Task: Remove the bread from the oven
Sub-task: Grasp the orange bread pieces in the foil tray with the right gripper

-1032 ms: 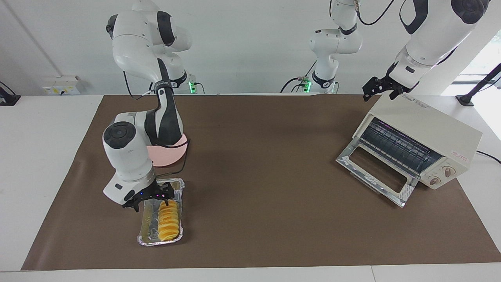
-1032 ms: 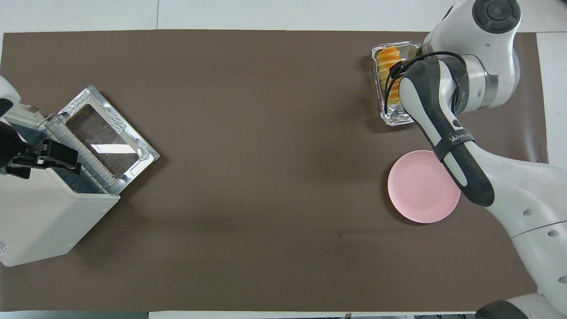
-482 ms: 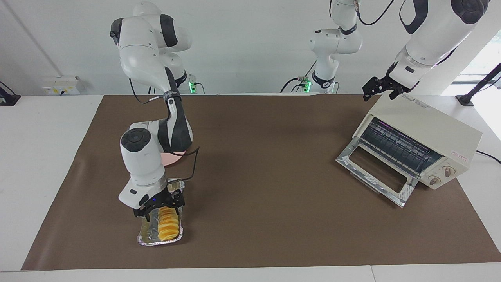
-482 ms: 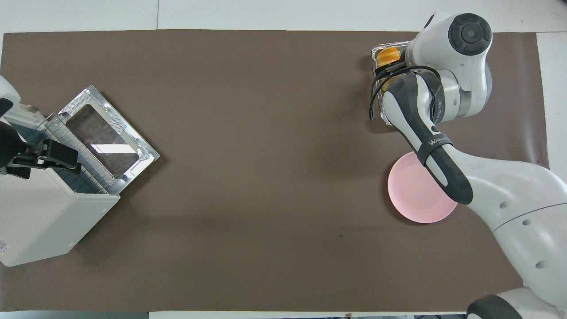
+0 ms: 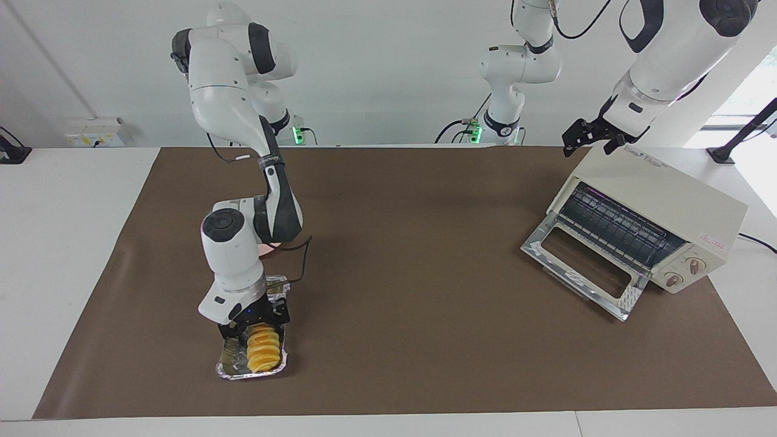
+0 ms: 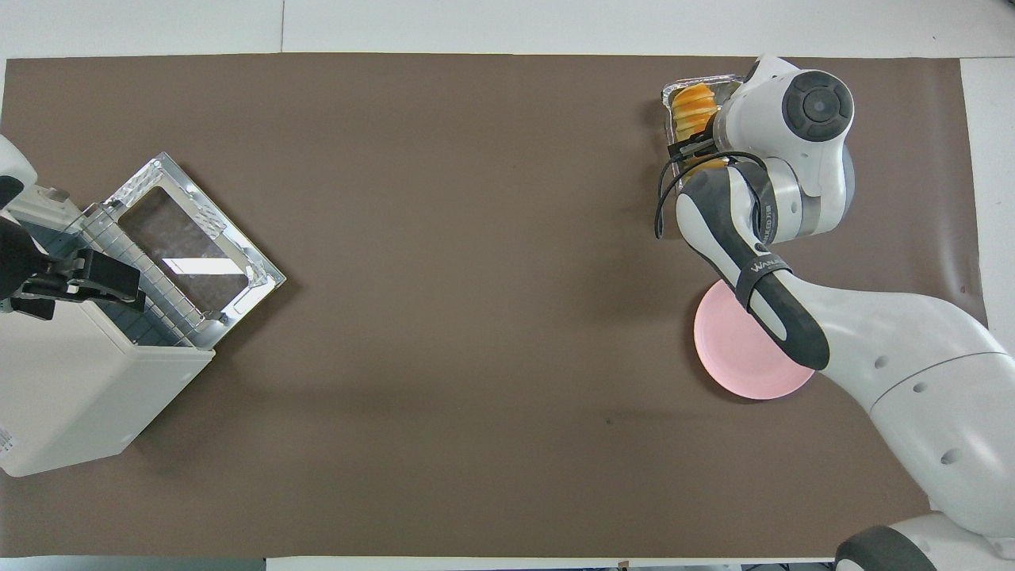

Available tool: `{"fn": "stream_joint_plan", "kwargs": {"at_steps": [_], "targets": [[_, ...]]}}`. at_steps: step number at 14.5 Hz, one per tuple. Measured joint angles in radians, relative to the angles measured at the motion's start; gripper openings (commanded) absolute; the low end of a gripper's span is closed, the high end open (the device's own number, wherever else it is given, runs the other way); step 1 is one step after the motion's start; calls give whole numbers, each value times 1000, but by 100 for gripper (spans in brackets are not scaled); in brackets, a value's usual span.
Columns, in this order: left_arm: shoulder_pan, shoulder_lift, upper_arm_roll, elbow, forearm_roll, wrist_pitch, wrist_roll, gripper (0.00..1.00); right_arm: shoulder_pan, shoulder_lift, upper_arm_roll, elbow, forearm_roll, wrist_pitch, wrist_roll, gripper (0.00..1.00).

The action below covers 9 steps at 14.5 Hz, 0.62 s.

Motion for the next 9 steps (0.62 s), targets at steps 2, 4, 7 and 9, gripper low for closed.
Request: {"fn": "stream_joint_plan", "kwargs": {"at_steps": [2, 4, 7, 9], "targets": [[0, 0, 0, 0, 0, 0, 0, 100, -2, -7, -1, 1, 0, -2, -3, 0], [0, 0, 0, 0, 0, 0, 0, 100, -4, -17, -2, 5, 0, -23, -12, 0], [0, 0, 0, 0, 0, 0, 0, 100, -3, -41, -1, 17, 0, -78, -17, 0], [0, 0, 0, 0, 0, 0, 0, 100, -2, -68, 0, 21, 0, -131, -18, 0]]}}
